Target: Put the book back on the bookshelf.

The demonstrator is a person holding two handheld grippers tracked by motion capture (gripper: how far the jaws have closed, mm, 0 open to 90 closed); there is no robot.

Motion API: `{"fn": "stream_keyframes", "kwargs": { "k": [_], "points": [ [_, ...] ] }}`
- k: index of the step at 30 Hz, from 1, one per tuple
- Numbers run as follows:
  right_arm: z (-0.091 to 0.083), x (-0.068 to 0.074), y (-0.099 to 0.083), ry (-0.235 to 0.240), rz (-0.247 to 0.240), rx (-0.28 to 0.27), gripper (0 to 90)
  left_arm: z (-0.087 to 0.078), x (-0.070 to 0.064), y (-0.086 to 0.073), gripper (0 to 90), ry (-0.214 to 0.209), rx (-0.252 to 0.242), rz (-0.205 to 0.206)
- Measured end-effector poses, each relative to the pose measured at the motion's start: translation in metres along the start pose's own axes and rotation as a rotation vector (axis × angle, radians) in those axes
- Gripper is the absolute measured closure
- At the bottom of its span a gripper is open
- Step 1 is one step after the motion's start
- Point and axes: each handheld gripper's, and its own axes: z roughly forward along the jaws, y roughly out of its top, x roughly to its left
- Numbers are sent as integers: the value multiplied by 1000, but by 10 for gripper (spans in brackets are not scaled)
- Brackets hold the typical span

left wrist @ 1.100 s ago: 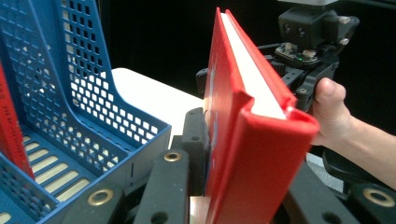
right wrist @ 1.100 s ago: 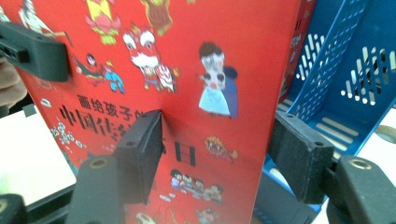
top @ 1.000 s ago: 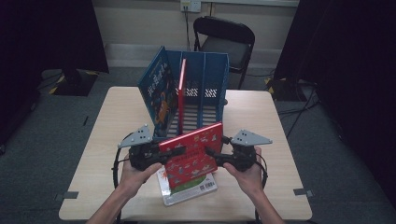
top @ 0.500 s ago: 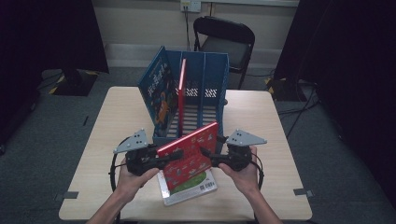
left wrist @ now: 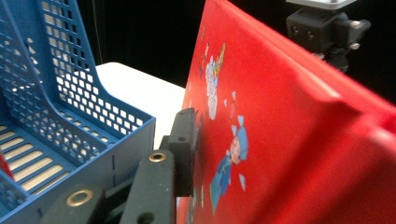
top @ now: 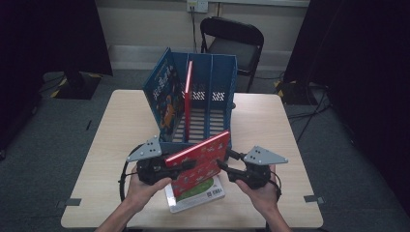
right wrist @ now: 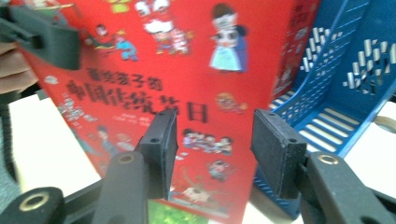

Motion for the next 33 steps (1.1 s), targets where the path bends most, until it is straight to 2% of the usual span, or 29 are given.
{"fn": "stream_keyframes", "kwargs": {
  "k": [4, 7, 9, 17, 20, 23, 26, 28, 33],
  "points": [
    [4, 5, -1, 7, -10, 9, 468, -1, 0, 2, 644, -15, -2, -15],
    [5, 7, -1, -2, -17, 9, 446, -5, 3, 4, 631, -41, -18, -40],
    [6, 7, -1, -17, -20, 4, 429, -7, 4, 6, 614, -54, -29, -43],
    [3, 5, -1, -56, 3, -9, 364, -19, 4, 15, 530, -57, -60, -45],
    [3, 3, -2, -75, 10, -15, 332, -20, 4, 16, 545, -56, -64, -50],
    [4, 0, -2, -76, 29, -13, 324, -17, 2, 15, 584, -81, -49, -45],
    [9, 1, -1, -70, 15, -12, 351, -13, -4, 15, 599, -97, -33, -29],
    [13, 1, 0, -49, 9, -10, 337, -13, -7, 17, 588, -70, -24, -16],
    [20, -1, 4, -45, -11, -7, 359, -16, -4, 18, 579, -64, -33, -33]
  ]
}}
